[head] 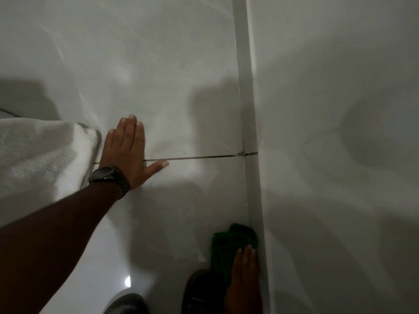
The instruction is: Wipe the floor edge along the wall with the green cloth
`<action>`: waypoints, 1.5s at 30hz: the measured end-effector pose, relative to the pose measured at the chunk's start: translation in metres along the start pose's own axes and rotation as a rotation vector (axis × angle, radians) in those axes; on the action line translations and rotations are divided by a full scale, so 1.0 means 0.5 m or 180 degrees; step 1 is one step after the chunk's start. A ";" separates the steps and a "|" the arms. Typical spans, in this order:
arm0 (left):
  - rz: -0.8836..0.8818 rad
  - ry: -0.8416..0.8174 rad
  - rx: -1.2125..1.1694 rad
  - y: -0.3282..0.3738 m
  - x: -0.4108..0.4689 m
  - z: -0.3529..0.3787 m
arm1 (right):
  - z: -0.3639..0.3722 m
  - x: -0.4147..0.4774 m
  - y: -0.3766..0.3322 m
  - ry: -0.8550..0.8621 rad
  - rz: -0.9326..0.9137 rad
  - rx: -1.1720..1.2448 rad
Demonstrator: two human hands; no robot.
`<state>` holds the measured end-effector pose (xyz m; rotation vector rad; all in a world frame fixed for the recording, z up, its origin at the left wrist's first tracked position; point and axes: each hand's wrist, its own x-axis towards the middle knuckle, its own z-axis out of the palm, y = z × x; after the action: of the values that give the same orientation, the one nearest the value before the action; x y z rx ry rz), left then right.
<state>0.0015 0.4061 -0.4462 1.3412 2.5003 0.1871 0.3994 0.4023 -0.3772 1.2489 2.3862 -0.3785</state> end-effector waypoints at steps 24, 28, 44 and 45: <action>0.0006 -0.0012 0.0043 0.006 -0.001 -0.009 | -0.054 0.190 -0.111 0.0636 0.1062 0.1740; 0.0001 -0.0028 0.0035 0.006 0.000 -0.011 | -0.130 0.322 -0.134 0.0672 0.0693 0.1513; -0.0056 -0.0169 0.0089 0.005 0.001 -0.011 | -0.323 0.607 -0.144 0.0139 -0.0398 -0.0306; -0.0070 -0.0198 0.0094 0.005 0.001 -0.014 | -0.317 0.600 -0.137 0.0155 -0.0417 -0.0352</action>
<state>0.0012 0.4083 -0.4391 1.3097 2.4742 0.1025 0.1526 0.6446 -0.3797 1.0681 2.5012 -0.2538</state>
